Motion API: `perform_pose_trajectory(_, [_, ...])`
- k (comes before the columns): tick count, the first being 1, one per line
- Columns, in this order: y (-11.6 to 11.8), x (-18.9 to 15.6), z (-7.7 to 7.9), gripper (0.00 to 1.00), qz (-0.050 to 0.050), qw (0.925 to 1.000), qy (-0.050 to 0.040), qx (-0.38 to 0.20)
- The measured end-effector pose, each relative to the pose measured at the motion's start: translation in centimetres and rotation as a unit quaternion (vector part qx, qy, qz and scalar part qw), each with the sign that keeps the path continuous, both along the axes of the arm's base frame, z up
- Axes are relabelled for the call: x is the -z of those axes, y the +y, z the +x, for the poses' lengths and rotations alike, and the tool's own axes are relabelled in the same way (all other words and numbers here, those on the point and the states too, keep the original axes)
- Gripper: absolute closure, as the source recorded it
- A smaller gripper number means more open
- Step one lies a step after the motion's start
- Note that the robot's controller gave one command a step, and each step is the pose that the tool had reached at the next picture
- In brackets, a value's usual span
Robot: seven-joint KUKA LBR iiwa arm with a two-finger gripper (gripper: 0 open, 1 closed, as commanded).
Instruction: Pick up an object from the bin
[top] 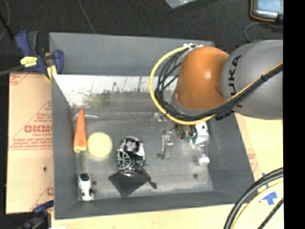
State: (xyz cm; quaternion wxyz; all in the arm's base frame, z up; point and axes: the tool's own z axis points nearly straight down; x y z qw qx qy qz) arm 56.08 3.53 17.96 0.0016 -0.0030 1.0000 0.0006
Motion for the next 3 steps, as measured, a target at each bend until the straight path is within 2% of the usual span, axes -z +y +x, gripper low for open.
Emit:
perform_pose_trajectory(1, [1.6, 4.1, -0.4, 0.0, 0.0, 1.0, -0.0034, -0.005])
perform_pose_trajectory(2, [2.6, 8.7, -1.5, 0.0, 0.001, 1.0, -0.0013, -0.006])
perform_pose_trajectory(3, [2.8, 9.5, -1.7, 0.0, 0.0, 1.0, 0.001, -0.002])
